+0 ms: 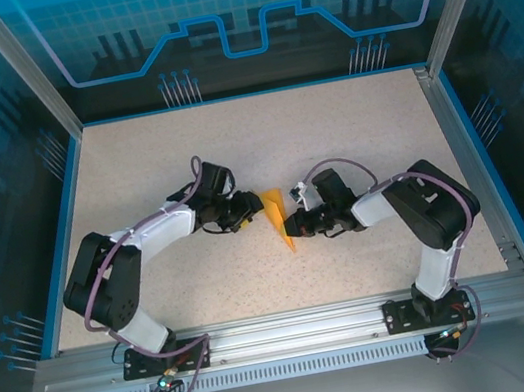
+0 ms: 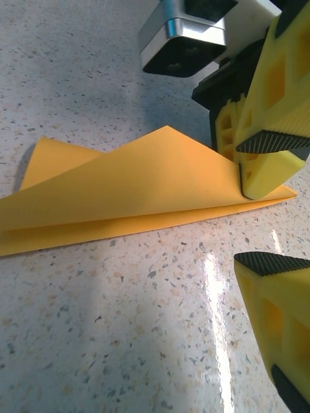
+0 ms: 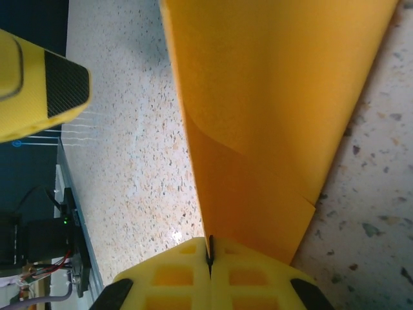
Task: Fold a paper plane with a square sheet of paper (pick it up from the middle)
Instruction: Fold the wing for the fifth time at the center of the table.
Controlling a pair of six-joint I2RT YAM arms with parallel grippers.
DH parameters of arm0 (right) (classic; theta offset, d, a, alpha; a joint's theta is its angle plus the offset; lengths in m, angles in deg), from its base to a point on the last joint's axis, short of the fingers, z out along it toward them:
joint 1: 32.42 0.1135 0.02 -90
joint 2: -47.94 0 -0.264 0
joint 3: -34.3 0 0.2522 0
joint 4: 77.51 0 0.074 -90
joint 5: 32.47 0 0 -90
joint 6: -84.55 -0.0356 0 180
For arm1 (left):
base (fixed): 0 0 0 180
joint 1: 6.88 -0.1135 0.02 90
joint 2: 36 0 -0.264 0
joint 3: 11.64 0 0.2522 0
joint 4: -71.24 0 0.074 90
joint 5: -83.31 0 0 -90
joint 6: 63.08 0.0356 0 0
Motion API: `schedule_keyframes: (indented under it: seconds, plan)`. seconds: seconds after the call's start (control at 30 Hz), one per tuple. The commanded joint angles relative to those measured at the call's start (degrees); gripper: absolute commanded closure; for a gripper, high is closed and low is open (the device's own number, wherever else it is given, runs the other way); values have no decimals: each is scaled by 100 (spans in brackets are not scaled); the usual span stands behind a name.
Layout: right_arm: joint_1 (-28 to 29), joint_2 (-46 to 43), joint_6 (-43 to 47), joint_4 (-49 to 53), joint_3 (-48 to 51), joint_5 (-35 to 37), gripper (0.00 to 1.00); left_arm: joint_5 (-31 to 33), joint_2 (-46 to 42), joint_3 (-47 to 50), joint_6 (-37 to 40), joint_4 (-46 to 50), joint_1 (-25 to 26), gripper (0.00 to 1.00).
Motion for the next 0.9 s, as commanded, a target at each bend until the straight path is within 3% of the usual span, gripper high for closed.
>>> schedule_keyframes:
  seconds: [0.0,0.47,0.6,0.87]
  plan:
    - [-172,152,-248,-260,67,-332,100,-277,-145,165,171,-408,50,54]
    - [-333,576,-530,207,-153,-491,100,-723,276,147,246,-1171,180,54]
    - [-342,439,-586,477,-149,-177,100,-732,424,111,240,-1293,242,54]
    - [-254,212,-1224,51,222,447,100,-744,764,-96,152,-1480,328,54]
